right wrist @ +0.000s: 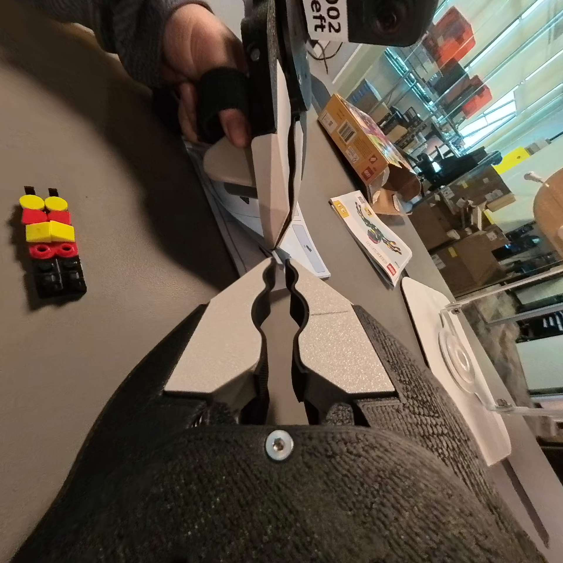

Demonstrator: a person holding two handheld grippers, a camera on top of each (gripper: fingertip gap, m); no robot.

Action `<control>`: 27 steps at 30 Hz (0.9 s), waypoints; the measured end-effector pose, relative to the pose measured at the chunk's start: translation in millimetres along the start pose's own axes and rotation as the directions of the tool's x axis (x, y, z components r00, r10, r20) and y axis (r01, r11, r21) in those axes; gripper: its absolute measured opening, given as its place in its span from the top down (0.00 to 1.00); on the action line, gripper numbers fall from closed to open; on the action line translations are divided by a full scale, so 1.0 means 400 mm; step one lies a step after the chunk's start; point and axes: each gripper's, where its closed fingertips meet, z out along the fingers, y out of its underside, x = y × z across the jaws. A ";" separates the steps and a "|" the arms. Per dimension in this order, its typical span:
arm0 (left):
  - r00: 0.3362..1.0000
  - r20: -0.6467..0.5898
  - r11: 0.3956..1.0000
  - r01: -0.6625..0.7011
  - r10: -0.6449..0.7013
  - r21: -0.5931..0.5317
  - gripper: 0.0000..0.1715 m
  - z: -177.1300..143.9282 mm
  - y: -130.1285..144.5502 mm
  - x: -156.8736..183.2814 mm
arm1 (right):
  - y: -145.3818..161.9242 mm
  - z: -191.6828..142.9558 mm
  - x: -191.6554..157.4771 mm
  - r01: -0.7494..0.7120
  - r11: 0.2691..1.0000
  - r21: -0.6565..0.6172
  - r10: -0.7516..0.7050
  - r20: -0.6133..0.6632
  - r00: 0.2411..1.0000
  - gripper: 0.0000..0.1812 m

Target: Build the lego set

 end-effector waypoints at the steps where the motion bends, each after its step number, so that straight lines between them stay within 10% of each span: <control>1: 1.000 0.001 1.000 -0.001 0.001 -0.002 1.00 0.000 0.000 0.000 | 0.001 0.000 0.001 0.006 1.000 -0.002 -0.006 -0.004 1.000 0.99; 27: 0.991 -0.106 0.991 0.091 -0.080 0.101 0.94 -0.028 -0.030 0.013 | -0.043 -0.007 0.019 0.411 0.911 -0.017 -0.402 -0.249 0.881 1.00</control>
